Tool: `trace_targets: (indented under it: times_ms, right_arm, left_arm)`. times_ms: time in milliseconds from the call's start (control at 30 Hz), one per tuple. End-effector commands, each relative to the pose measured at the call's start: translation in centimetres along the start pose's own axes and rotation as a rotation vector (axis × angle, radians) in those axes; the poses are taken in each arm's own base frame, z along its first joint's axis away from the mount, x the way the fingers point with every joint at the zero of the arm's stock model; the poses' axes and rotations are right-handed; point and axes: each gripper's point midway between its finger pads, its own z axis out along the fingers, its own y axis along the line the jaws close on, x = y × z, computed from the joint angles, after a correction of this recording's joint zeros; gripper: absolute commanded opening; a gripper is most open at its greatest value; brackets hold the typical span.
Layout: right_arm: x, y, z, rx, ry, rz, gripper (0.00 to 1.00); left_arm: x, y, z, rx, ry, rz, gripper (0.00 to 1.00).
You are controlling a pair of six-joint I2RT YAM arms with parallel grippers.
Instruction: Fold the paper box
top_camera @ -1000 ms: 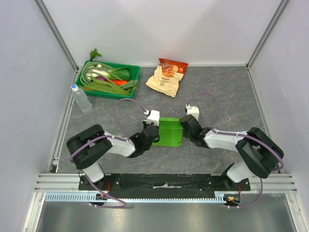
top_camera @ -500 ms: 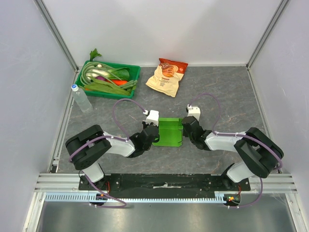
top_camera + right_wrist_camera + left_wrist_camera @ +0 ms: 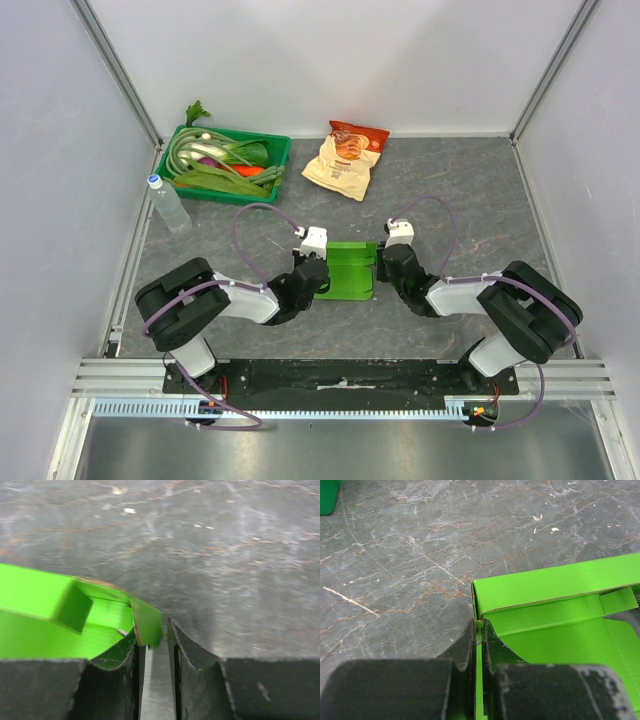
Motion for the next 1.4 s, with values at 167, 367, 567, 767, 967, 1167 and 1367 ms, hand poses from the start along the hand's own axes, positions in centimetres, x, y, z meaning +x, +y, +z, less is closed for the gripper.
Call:
trace_targets:
  times_ms: [167,367,567,767,967,1167,1367]
  right_arm:
    - [-4.5,6.1,-0.7,-0.270,-0.121,0.062,0.47]
    - [-3.7,4.2,-0.5,-0.142,-0.027,0.053,0.57]
    - [-2.2,3.3,-3.6,-0.160,0.093,-0.013,0.74]
    - [-5.4,0.8,-7.0,-0.083,0.079,-0.094,0.82]
    - [-7.5,-0.7,-6.8,-0.076,0.141,-0.250,0.63]
    - [-9.3,1.0,-5.1,-0.147,0.155,-0.396,0.48]
    - [-8.0,2.3,-3.8,-0.221,0.233,-0.454,0.39]
  left_arm:
    - [-0.8,-1.4,-0.3,0.048,0.001,-0.050,0.02]
    - [-0.7,-1.3,-0.3,0.043,0.002,-0.053,0.02]
    - [-0.5,-1.4,-0.2,0.043,0.007,-0.049,0.02]
    - [-0.4,-1.3,-0.2,0.040,0.011,-0.047,0.02]
    - [-0.4,-1.3,-0.1,0.036,0.011,-0.046,0.02]
    - [-0.5,-1.3,-0.1,0.036,0.008,-0.050,0.02]
    - [-0.5,-1.3,-0.1,0.034,0.008,-0.042,0.02]
